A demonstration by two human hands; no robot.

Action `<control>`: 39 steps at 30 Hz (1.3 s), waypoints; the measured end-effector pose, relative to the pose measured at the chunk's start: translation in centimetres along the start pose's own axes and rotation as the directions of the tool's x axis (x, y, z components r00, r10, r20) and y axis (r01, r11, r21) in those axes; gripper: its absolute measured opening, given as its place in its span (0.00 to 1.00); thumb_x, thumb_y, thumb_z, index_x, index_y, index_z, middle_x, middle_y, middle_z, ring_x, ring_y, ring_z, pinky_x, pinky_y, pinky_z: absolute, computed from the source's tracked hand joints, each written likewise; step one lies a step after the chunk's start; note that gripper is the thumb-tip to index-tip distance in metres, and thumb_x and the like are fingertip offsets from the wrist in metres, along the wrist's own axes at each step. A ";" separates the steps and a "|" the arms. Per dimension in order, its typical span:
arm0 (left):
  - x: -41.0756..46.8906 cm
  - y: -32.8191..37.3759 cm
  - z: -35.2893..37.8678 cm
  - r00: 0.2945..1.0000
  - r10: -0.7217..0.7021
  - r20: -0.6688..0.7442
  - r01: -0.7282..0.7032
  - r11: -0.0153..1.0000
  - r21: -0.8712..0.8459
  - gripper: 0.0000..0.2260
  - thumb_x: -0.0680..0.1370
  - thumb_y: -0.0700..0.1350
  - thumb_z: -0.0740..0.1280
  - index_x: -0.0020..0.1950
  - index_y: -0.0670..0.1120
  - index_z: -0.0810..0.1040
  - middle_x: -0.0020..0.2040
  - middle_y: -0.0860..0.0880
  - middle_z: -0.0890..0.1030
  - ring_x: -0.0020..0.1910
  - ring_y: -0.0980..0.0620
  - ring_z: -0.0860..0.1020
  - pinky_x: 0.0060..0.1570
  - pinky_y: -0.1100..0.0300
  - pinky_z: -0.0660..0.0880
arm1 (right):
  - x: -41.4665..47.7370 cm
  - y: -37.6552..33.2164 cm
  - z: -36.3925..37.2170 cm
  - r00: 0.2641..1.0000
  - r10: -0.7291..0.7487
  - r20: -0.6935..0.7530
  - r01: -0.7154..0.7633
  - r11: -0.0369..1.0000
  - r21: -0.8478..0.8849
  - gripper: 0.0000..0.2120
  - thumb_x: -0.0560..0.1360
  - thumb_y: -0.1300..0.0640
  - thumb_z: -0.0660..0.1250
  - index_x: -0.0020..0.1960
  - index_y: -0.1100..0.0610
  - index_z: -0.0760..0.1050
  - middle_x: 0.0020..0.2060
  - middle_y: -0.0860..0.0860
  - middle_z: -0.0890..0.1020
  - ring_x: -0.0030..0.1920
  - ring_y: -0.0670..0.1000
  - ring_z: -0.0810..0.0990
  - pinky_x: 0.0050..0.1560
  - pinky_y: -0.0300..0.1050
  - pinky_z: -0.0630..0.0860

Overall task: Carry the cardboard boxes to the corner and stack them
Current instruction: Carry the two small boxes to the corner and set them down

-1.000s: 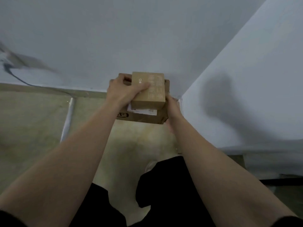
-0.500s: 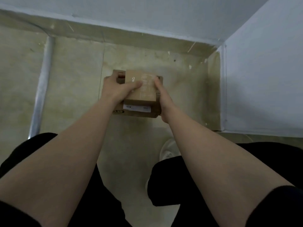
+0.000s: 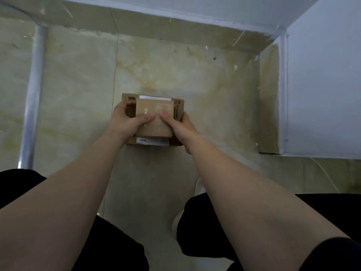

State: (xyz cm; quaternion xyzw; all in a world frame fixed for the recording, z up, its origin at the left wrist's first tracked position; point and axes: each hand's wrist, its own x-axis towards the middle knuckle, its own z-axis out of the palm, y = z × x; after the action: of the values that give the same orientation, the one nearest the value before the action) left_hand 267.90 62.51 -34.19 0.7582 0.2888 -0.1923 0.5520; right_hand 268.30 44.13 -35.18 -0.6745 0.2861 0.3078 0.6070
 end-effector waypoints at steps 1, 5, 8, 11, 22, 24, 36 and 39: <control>0.1 0.0 0.1 1.000 0.003 0.010 -0.003 1.000 -0.005 0.32 0.65 0.53 0.86 0.64 0.50 0.77 0.63 0.46 0.83 0.60 0.47 0.82 0.61 0.51 0.81 | 0.0 -0.1 0.0 1.000 0.005 0.001 -0.005 1.000 -0.001 0.54 0.56 0.29 0.79 0.75 0.52 0.70 0.66 0.51 0.83 0.64 0.53 0.83 0.67 0.56 0.81; 0.5 0.2 -0.1 0.999 -0.041 0.030 0.041 0.999 0.002 0.32 0.69 0.49 0.84 0.69 0.49 0.74 0.62 0.48 0.81 0.60 0.48 0.81 0.59 0.54 0.80 | -0.3 -0.2 0.0 1.000 0.014 0.001 -0.014 1.000 -0.022 0.54 0.55 0.28 0.78 0.75 0.51 0.69 0.66 0.50 0.82 0.64 0.53 0.83 0.68 0.57 0.81; 0.6 0.4 -0.3 0.995 -0.079 0.053 0.079 0.997 0.004 0.35 0.69 0.48 0.84 0.71 0.48 0.73 0.63 0.47 0.81 0.60 0.48 0.81 0.54 0.57 0.79 | -0.1 -0.2 0.0 1.000 0.019 -0.003 -0.019 0.999 -0.034 0.56 0.55 0.27 0.78 0.76 0.52 0.68 0.68 0.51 0.82 0.66 0.54 0.82 0.69 0.57 0.79; 0.7 0.7 -0.3 0.996 -0.081 0.048 0.078 0.994 0.071 0.36 0.69 0.50 0.85 0.72 0.47 0.73 0.65 0.46 0.81 0.61 0.46 0.81 0.56 0.55 0.79 | 0.0 -0.3 0.0 1.000 0.025 -0.002 -0.025 0.998 -0.060 0.58 0.55 0.26 0.77 0.77 0.52 0.66 0.69 0.51 0.81 0.67 0.54 0.82 0.70 0.58 0.79; -3.1 9.6 -1.1 0.981 -0.192 -0.018 0.190 0.946 0.261 0.44 0.71 0.54 0.82 0.81 0.44 0.64 0.72 0.44 0.75 0.68 0.42 0.76 0.64 0.50 0.75 | -4.2 -8.0 -2.5 0.980 0.196 -0.019 -0.194 0.949 -0.249 0.50 0.74 0.36 0.75 0.85 0.55 0.55 0.77 0.56 0.71 0.73 0.61 0.74 0.62 0.54 0.75; -6.2 13.8 -1.6 0.984 -0.162 -0.078 0.176 0.955 0.240 0.45 0.75 0.57 0.78 0.84 0.46 0.59 0.79 0.41 0.70 0.75 0.40 0.72 0.68 0.50 0.72 | -7.8 -11.7 -3.9 0.985 0.156 -0.078 -0.169 0.963 -0.208 0.50 0.74 0.38 0.75 0.86 0.53 0.53 0.80 0.56 0.69 0.73 0.61 0.75 0.66 0.55 0.78; -31.4 48.6 -6.3 0.975 0.205 0.083 -0.212 0.974 0.076 0.33 0.75 0.66 0.70 0.76 0.53 0.68 0.54 0.49 0.86 0.48 0.52 0.86 0.59 0.49 0.81 | -38.6 -39.9 -12.9 0.978 -0.161 -0.132 0.160 0.987 -0.023 0.28 0.79 0.44 0.72 0.75 0.53 0.71 0.63 0.52 0.80 0.52 0.52 0.86 0.48 0.47 0.78; -38.9 56.4 -8.7 0.948 0.290 0.133 -0.300 0.952 0.062 0.26 0.77 0.64 0.70 0.69 0.51 0.74 0.50 0.50 0.87 0.46 0.52 0.87 0.58 0.50 0.81 | -48.1 -45.7 -14.7 0.960 -0.241 -0.143 0.247 0.968 0.030 0.26 0.79 0.45 0.71 0.73 0.53 0.72 0.62 0.54 0.81 0.56 0.56 0.86 0.52 0.51 0.79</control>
State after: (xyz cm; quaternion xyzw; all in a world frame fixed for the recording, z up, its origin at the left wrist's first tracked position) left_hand 274.82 49.35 33.30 0.8016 0.1299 -0.1653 0.5597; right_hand 272.91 34.62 31.95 -0.7096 0.2495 0.1761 0.6350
